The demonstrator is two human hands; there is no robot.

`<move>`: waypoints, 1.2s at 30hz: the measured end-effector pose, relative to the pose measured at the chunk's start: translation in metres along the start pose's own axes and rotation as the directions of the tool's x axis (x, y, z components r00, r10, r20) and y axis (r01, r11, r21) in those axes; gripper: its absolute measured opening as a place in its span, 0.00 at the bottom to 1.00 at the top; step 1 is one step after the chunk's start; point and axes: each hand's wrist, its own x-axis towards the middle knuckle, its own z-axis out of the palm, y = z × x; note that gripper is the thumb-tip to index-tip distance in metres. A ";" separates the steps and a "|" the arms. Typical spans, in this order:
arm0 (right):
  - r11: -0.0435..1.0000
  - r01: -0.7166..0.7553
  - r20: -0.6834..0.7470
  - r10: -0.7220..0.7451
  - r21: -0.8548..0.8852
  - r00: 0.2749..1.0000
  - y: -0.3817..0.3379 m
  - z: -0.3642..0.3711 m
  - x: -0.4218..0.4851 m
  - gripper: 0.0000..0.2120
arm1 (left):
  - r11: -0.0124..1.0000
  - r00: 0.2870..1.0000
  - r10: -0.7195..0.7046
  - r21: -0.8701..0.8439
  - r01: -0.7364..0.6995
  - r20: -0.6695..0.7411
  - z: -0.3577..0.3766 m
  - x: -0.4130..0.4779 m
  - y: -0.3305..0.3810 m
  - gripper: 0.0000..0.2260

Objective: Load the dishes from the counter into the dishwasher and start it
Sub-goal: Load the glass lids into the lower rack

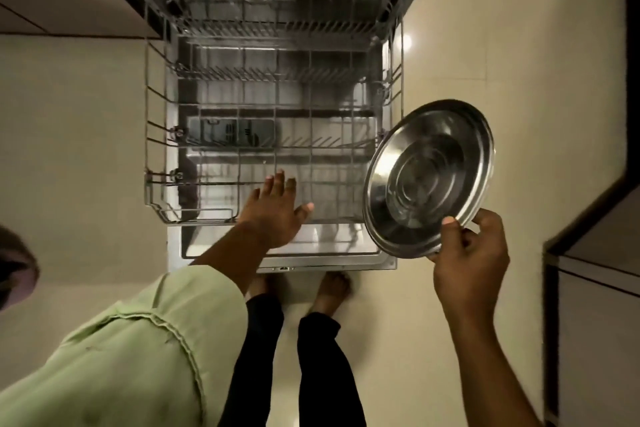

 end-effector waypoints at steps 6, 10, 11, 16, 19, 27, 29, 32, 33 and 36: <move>0.985 0.102 -0.069 -0.113 -0.143 0.991 0.003 0.012 0.014 0.03 | 0.999 0.993 -0.028 0.030 0.025 0.113 0.019 0.053 0.006 0.33; 0.974 0.119 -0.059 -0.133 -0.191 0.989 0.001 0.017 0.021 0.04 | 0.998 0.977 -0.054 -0.026 0.061 0.208 0.030 0.068 0.012 0.34; 0.970 0.130 -0.057 -0.144 -0.206 0.988 0.000 0.018 0.023 0.04 | 0.997 0.974 -0.063 -0.038 0.073 0.216 0.032 0.070 0.012 0.34; 0.948 0.193 -0.056 -0.213 -0.251 0.975 -0.012 0.020 0.032 0.06 | 0.998 0.996 -0.056 -0.026 0.058 0.062 0.038 0.064 0.014 0.33; 0.948 0.204 -0.065 -0.225 -0.243 0.972 -0.017 0.015 0.037 0.07 | 0.994 0.993 -0.090 -0.059 0.095 0.078 0.036 0.064 0.016 0.34; 0.945 0.211 -0.028 -0.225 -0.248 0.974 -0.017 0.010 0.047 0.08 | 0.996 0.985 -0.090 0.000 0.091 0.148 0.032 0.069 0.015 0.35; 0.942 0.218 -0.018 -0.230 -0.253 0.973 -0.017 0.012 0.045 0.08 | 0.996 0.982 -0.084 0.021 0.081 0.171 0.030 0.070 0.014 0.35; 0.937 0.215 0.002 -0.223 -0.274 0.975 -0.017 0.016 0.044 0.08 | 0.997 0.980 -0.078 0.035 0.073 0.182 0.029 0.071 0.014 0.36; 0.935 0.218 0.008 -0.225 -0.280 0.974 -0.017 0.018 0.044 0.08 | 0.997 0.981 -0.075 0.035 0.070 0.180 0.030 0.071 0.014 0.36; 0.924 0.229 0.018 -0.235 -0.307 0.972 -0.016 0.025 0.047 0.07 | 0.998 0.983 -0.068 0.025 0.064 0.168 0.032 0.071 0.014 0.36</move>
